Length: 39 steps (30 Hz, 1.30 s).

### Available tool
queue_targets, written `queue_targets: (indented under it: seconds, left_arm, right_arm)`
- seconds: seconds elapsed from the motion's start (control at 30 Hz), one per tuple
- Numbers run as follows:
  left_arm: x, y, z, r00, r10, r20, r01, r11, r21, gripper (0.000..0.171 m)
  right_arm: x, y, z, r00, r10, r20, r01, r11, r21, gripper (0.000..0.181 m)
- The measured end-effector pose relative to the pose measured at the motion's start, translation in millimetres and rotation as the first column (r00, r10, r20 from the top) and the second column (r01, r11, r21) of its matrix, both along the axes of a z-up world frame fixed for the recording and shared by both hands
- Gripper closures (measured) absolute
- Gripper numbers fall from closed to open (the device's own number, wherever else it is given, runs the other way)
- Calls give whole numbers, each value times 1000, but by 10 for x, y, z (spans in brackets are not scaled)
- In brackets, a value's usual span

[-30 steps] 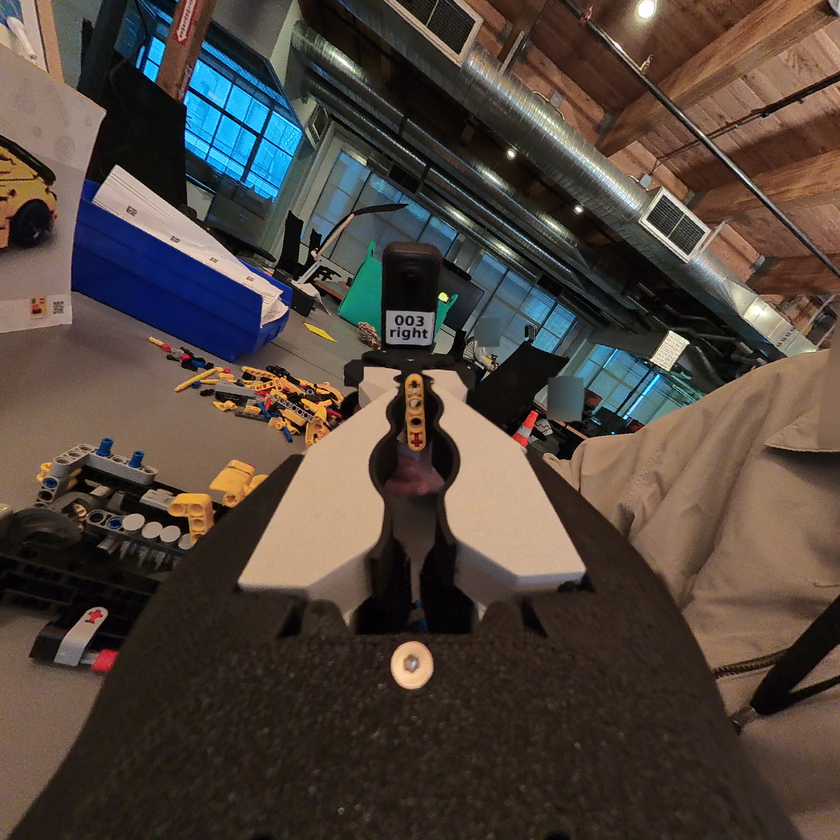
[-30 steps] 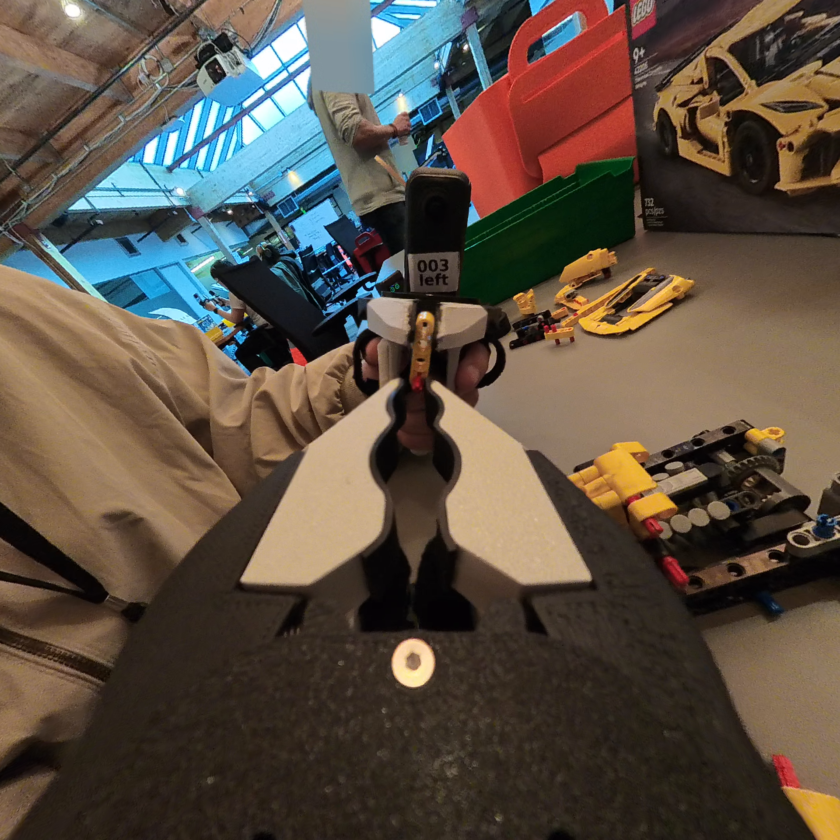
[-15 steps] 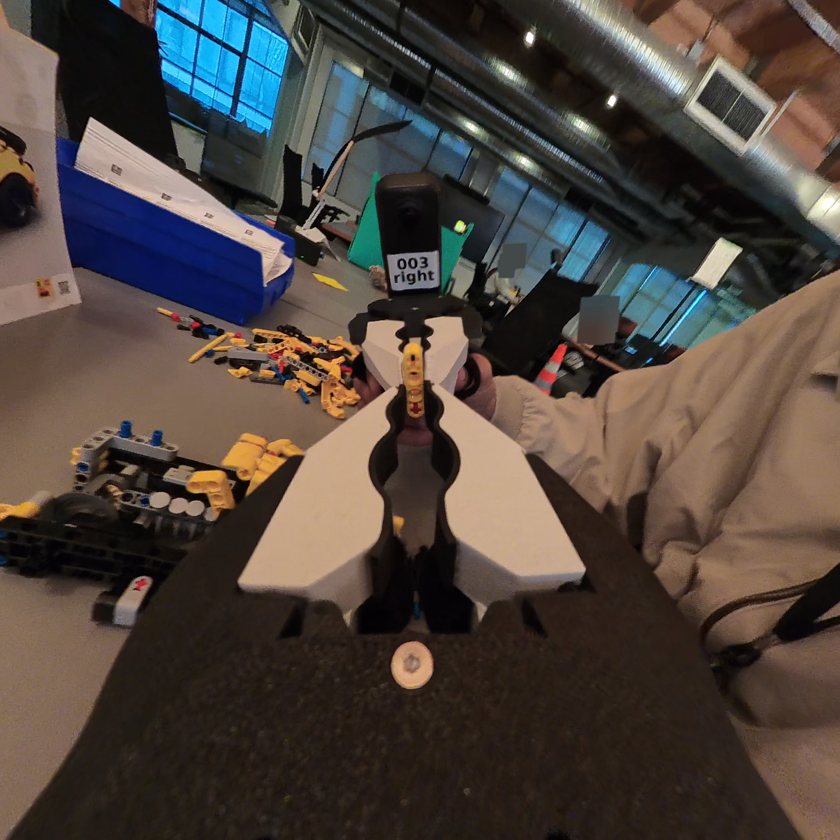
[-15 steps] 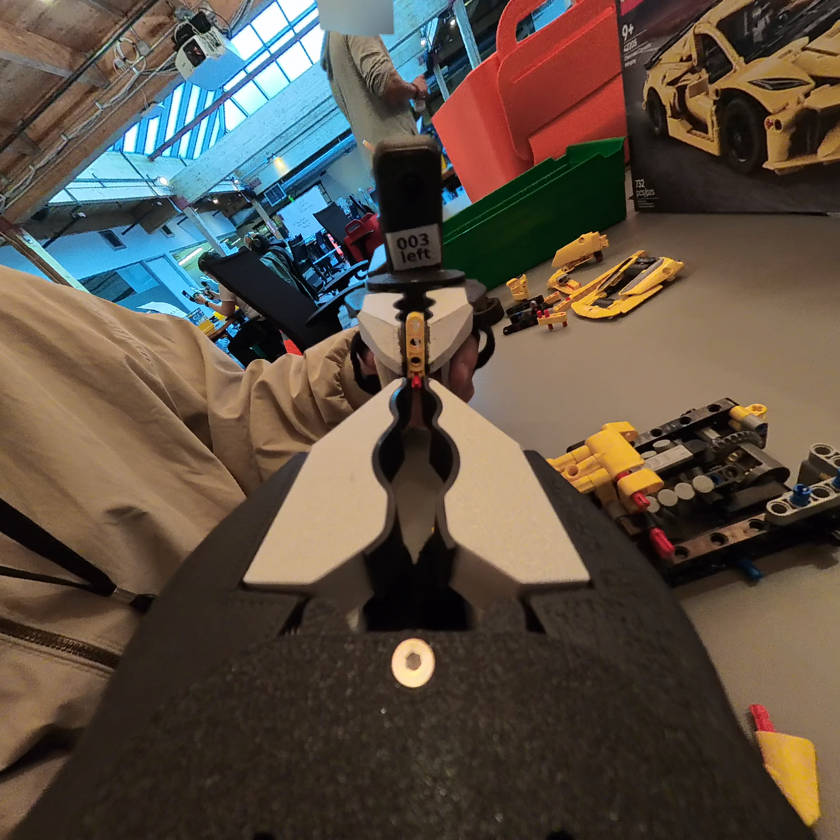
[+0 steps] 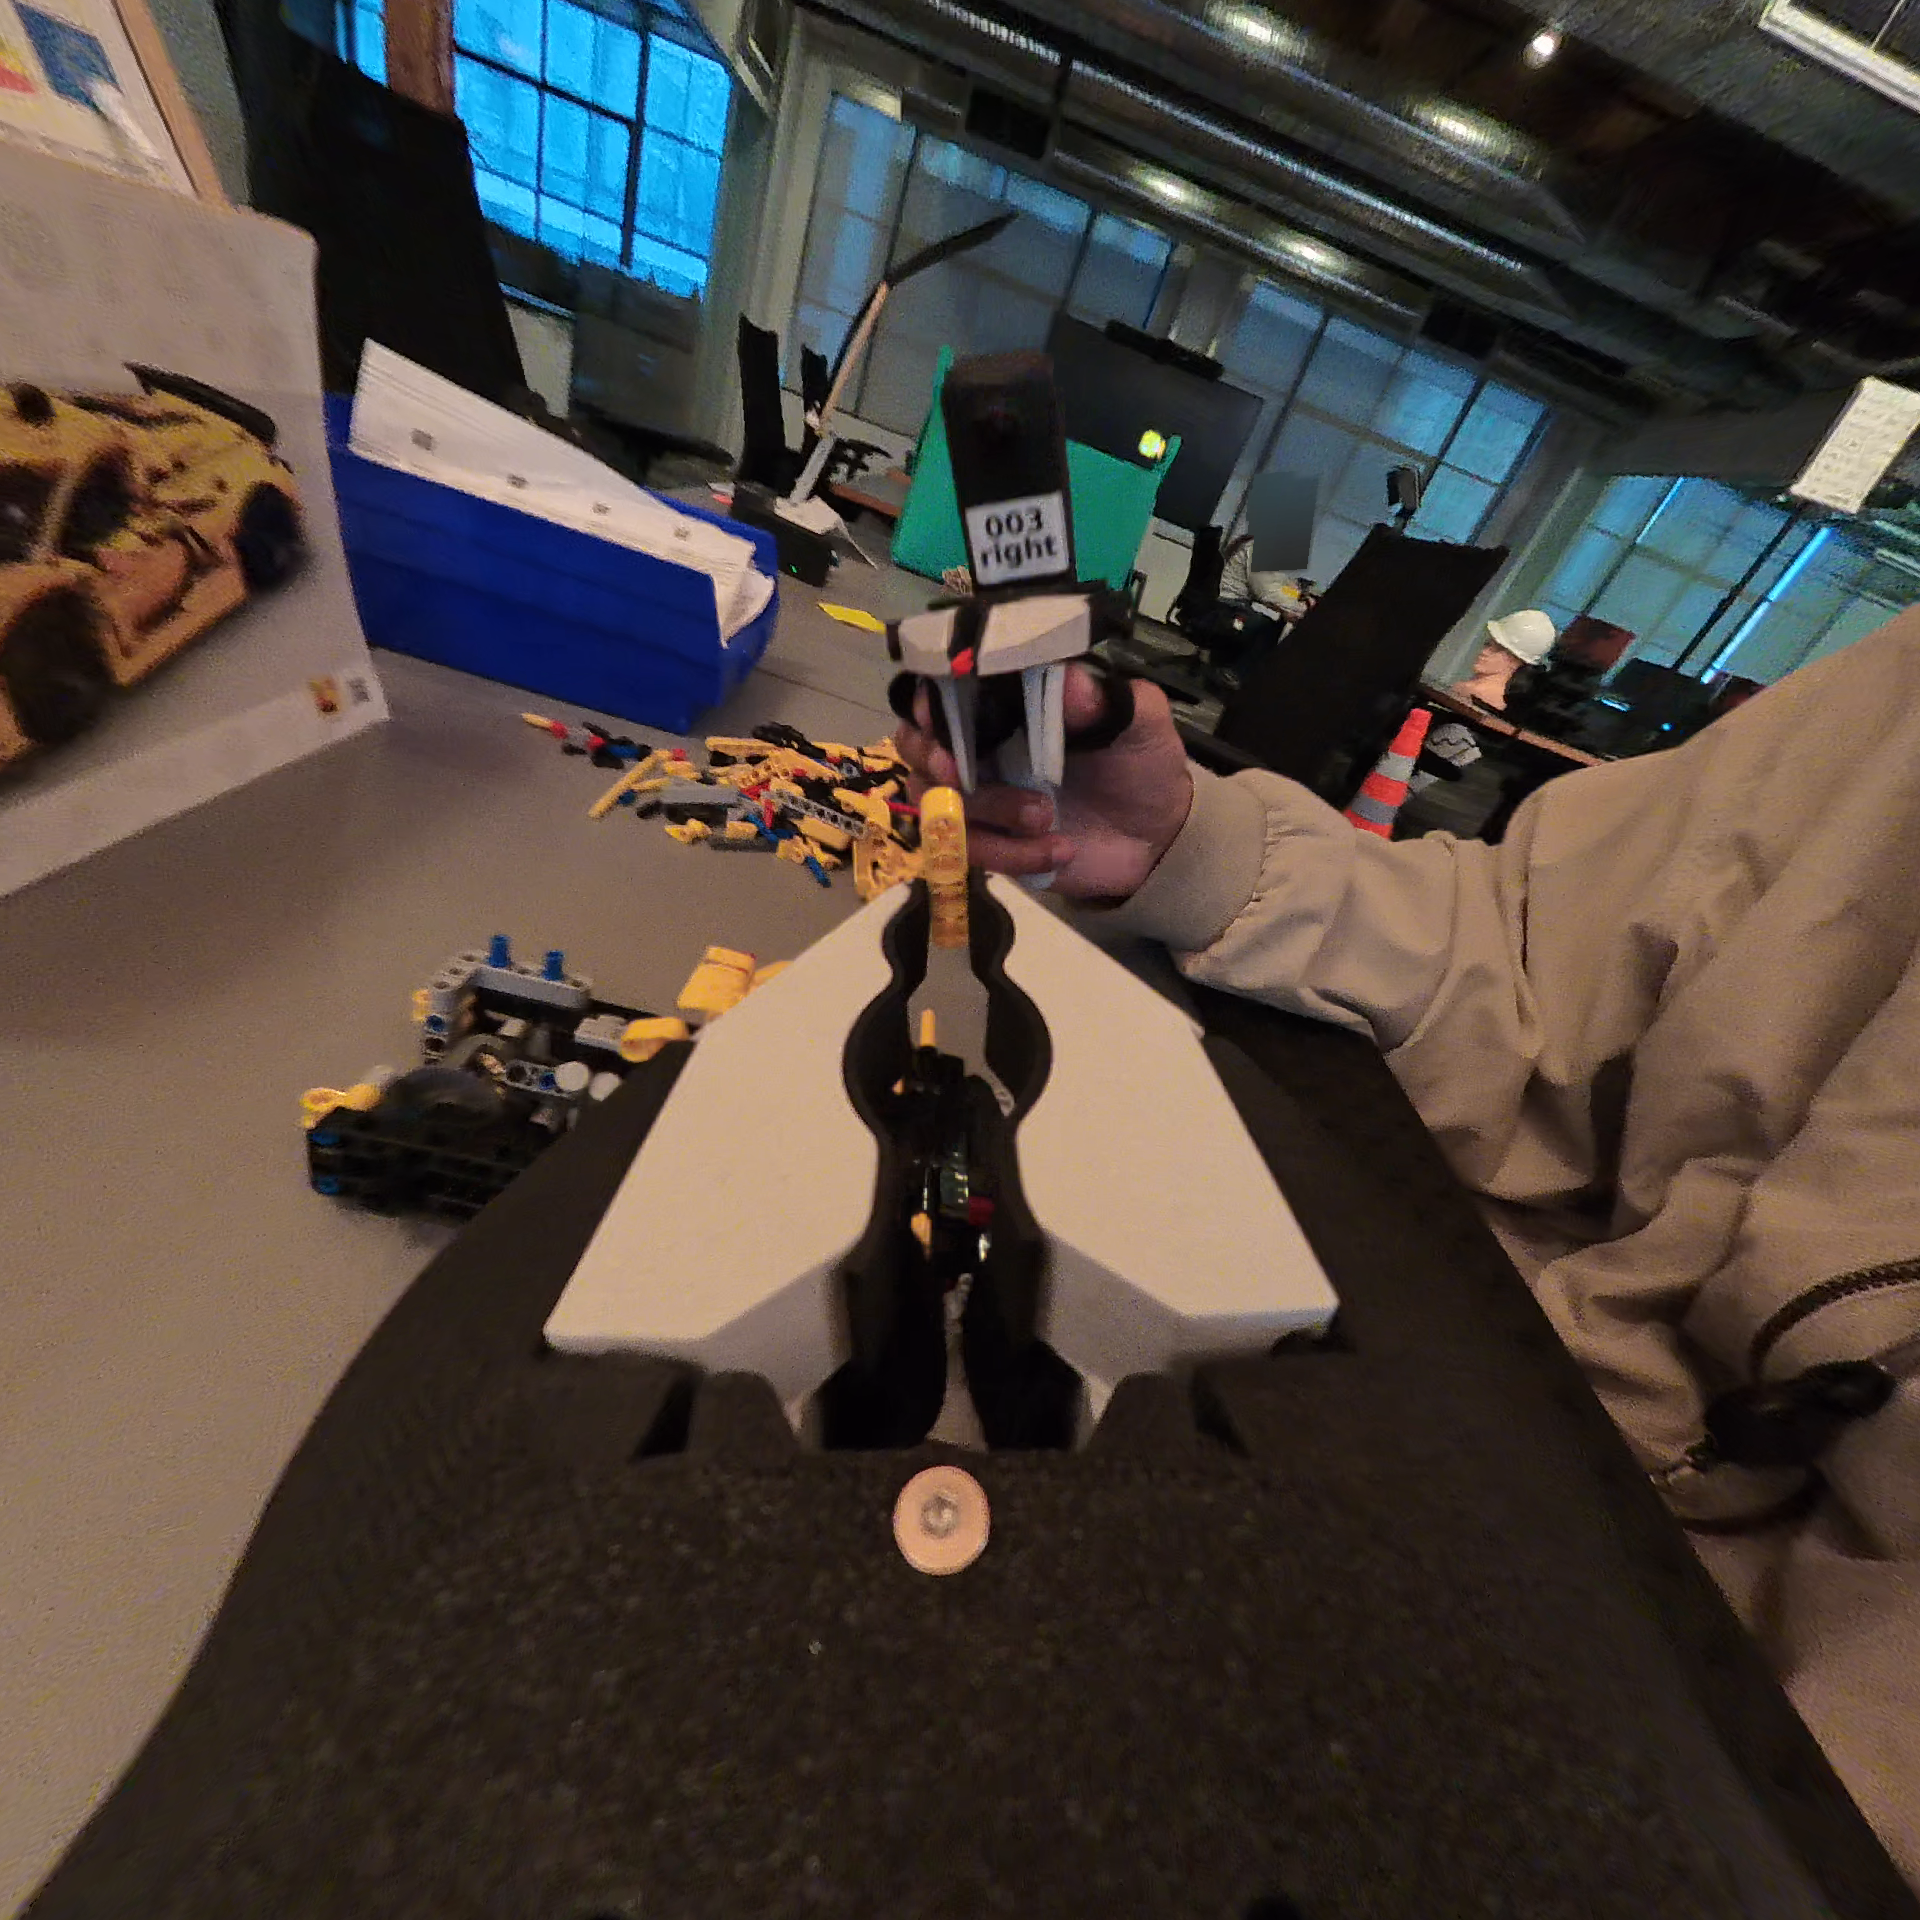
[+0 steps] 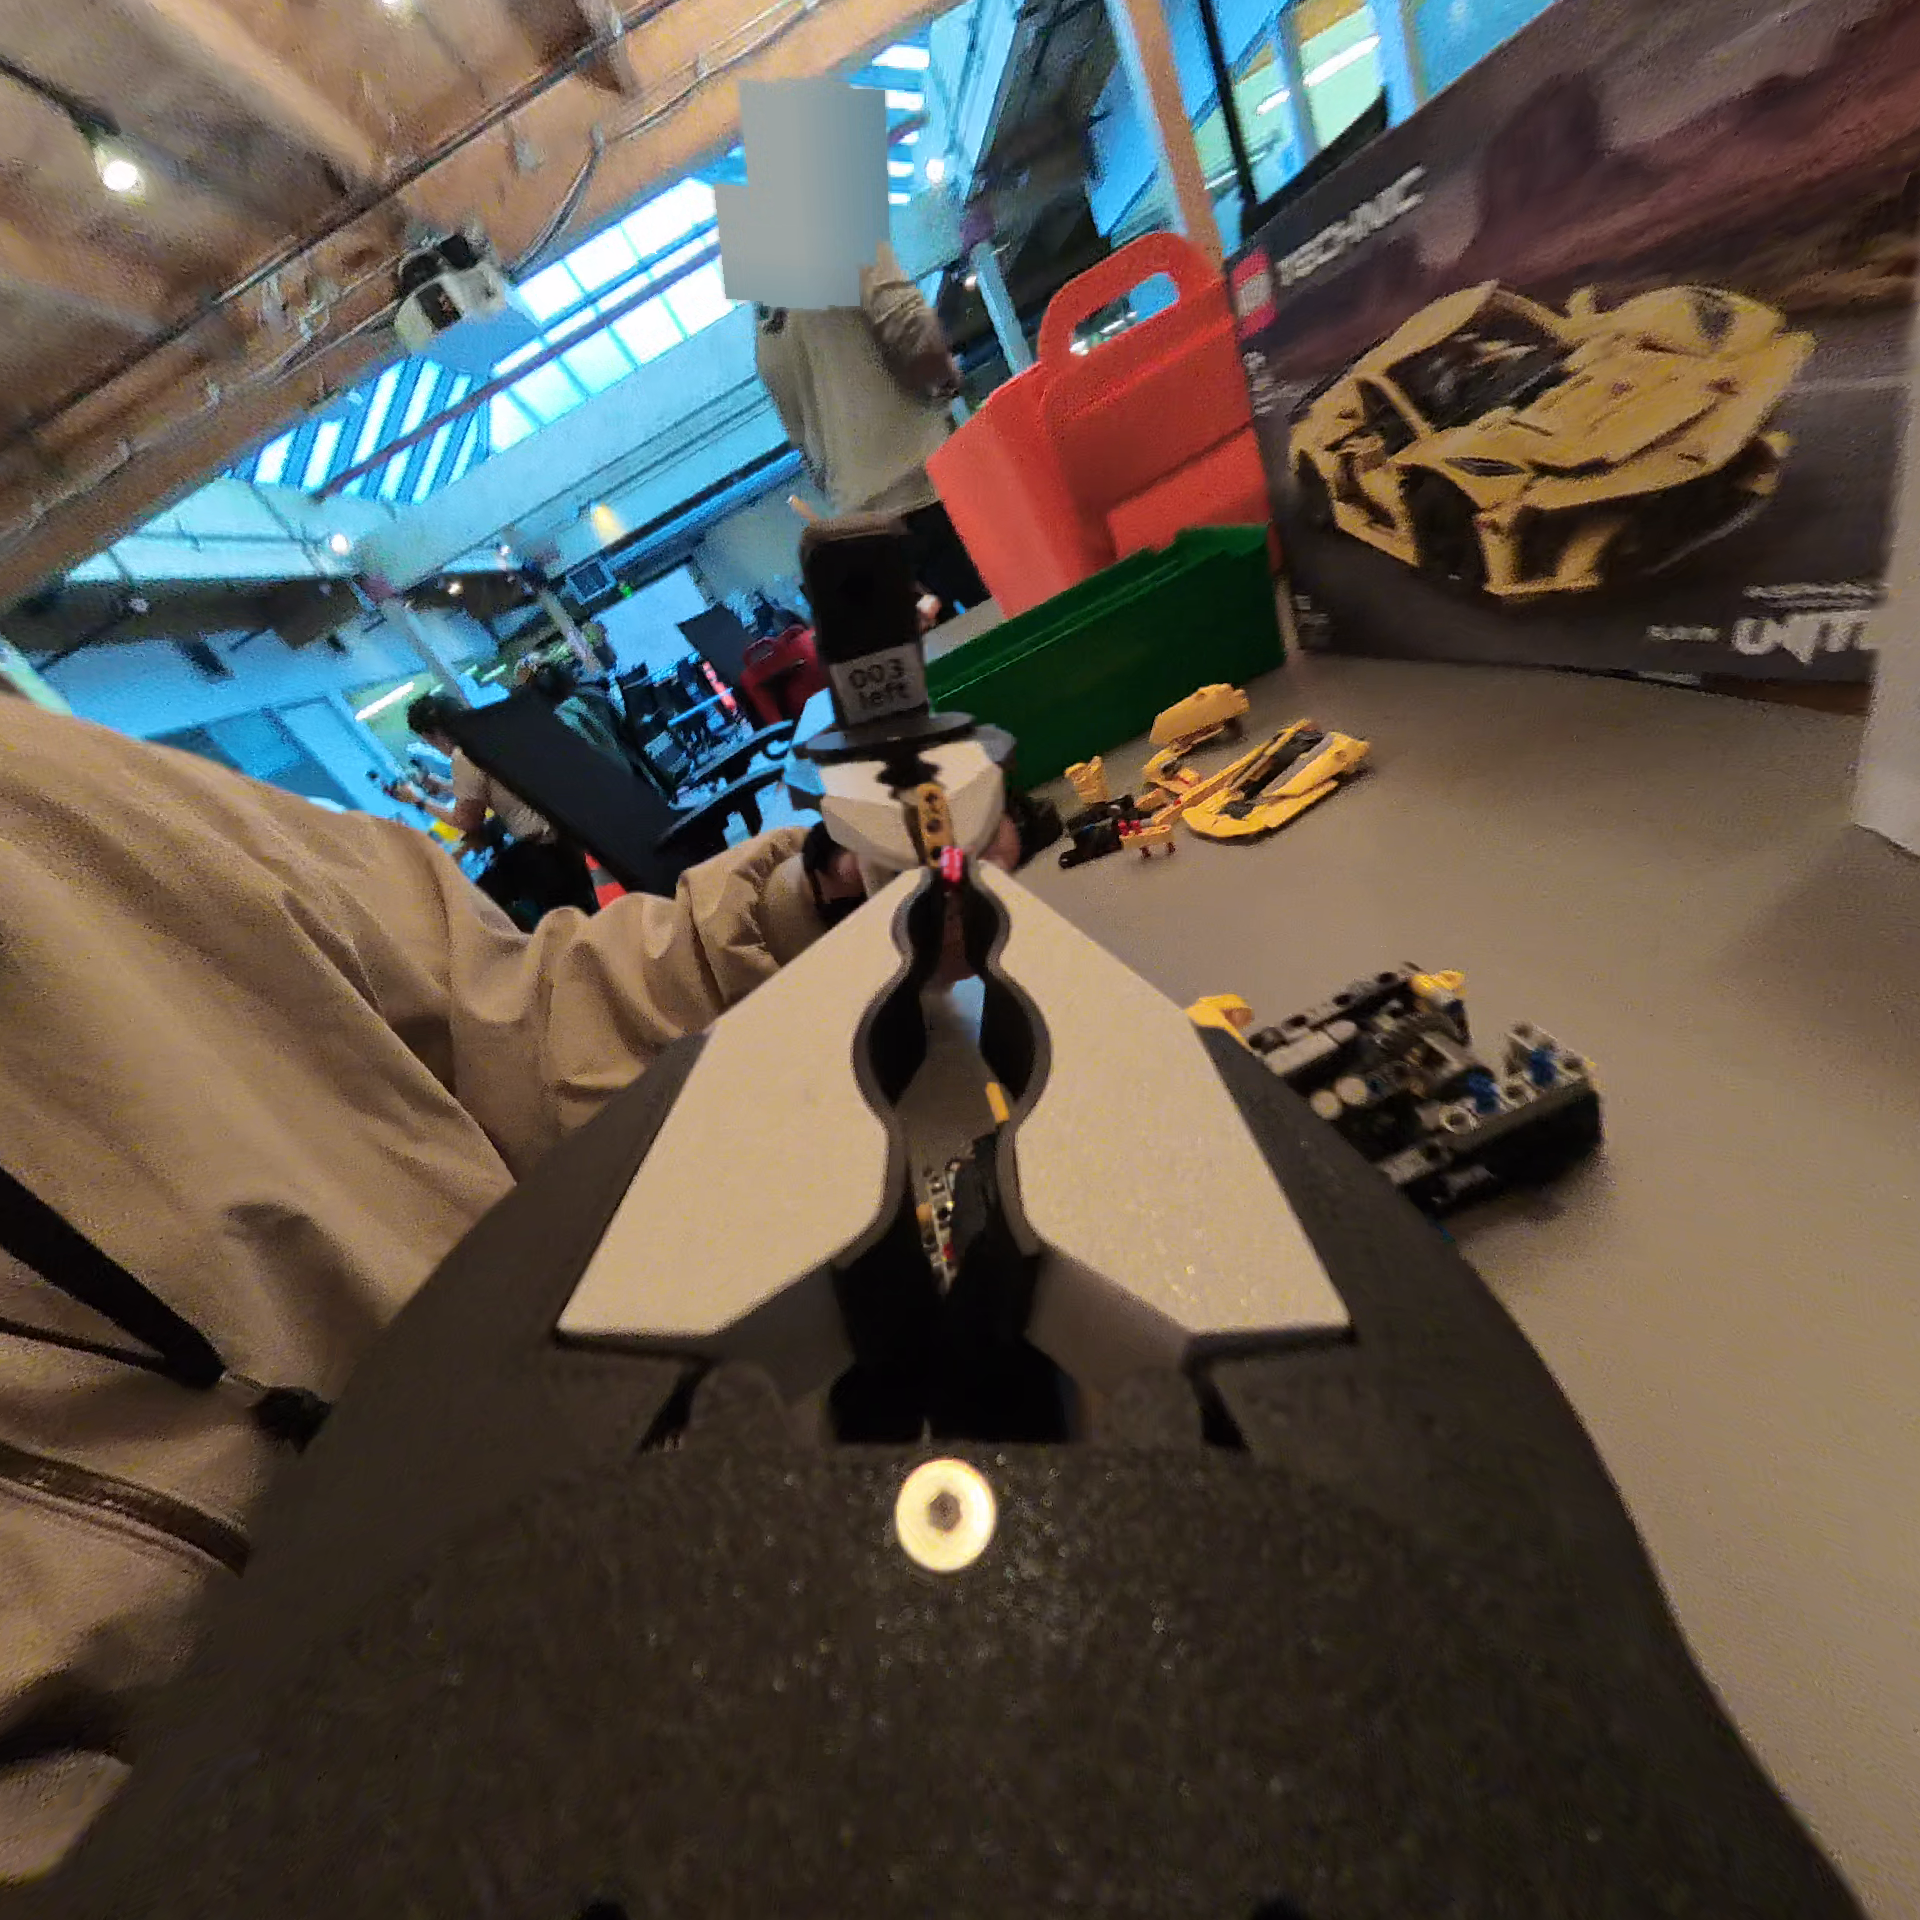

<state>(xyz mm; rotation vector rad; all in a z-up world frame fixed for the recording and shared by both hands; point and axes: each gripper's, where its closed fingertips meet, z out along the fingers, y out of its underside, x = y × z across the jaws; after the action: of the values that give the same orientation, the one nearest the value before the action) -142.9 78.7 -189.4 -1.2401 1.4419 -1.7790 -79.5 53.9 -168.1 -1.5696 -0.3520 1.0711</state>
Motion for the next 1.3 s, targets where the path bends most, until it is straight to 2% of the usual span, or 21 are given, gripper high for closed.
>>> queue_targets:
  seconds: [0.1,0.17,0.2,0.23,0.27,0.3,0.33,0.4,0.47,0.5,0.57,0.63,0.67,0.7,0.77,0.8,0.87,0.97,1.13,1.23,1.3]
  left_arm:
    - [-23,-29,-48,1000,-14,-27,14,1000,-10,164]
    - [-49,61,-96,998,21,-62,-21,1000,5,164]
    - [-43,133,-156,994,55,-96,-53,998,24,164]
    - [-30,204,-202,989,91,-116,-87,996,37,164]
    - [-20,225,-211,988,98,-120,-96,995,28,164]
    - [-9,212,-195,990,90,-112,-90,996,6,164]
    - [6,191,-167,992,81,-97,-84,996,-19,164]
    - [34,114,-149,995,41,-88,-48,997,-68,164]
    - [67,62,-153,996,20,-93,-29,994,-101,164]
    - [76,31,-131,997,2,-83,-13,991,-130,164]
    - [85,-18,-34,998,-38,-45,27,973,-231,164]
    - [88,-58,25,997,-69,-22,59,951,-304,165]
    - [89,-77,39,997,-79,-16,69,944,-321,165]
    - [93,-98,37,997,-81,-17,72,946,-316,165]
    - [94,-180,-21,995,-90,-35,80,970,-231,165]
    - [83,-243,-49,993,-106,-41,98,979,-178,164]
    - [68,-345,-54,990,-134,-36,128,983,-134,164]
    - [71,-400,-40,989,-148,-31,142,981,-133,164]
    - [70,-422,-38,987,-155,-31,150,980,-129,164]
    - [75,-437,-42,987,-156,-34,150,981,-120,164]
    - [77,-449,-52,987,-158,-39,152,981,-117,164]
  right_arm:
    - [-43,29,-209,990,15,143,-5,998,-66,179]
    - [196,74,-487,938,-77,338,120,987,-107,178]
    - [517,97,-686,855,-150,496,251,957,-143,179]
    - [957,97,-840,724,-240,646,419,897,-137,178]
    - [1328,27,-923,624,-288,727,531,839,-123,178]
    - [1570,-97,-992,595,-285,752,580,800,-156,178]
    - [1757,-240,-1050,605,-277,746,617,756,-219,178]
    - [1880,-478,-1094,683,-256,684,610,716,-340,178]
    - [2051,-640,-1132,603,-245,759,661,686,-303,178]
    - [2081,-714,-1187,572,-212,792,668,681,-301,171]
    - [2117,-770,-1280,545,-186,817,689,656,-310,163]
    - [1947,-635,-1210,576,-199,793,656,692,-303,151]
    - [1749,-491,-1076,595,-221,772,606,755,-251,147]
    - [1434,-323,-876,646,-248,721,519,836,-177,147]
    - [651,-91,-416,831,-253,495,317,947,-49,149]
    - [291,-37,-209,913,-202,354,217,976,-2,150]
    - [-213,13,-24,989,-53,135,54,999,-4,154]
    - [-572,-18,-69,991,122,59,-117,989,-85,156]
    - [-604,-9,-122,992,91,91,-86,995,-58,170]
    - [-583,28,-221,991,92,100,-81,991,-109,160]
    - [-629,-6,-229,988,122,93,-111,987,-113,166]
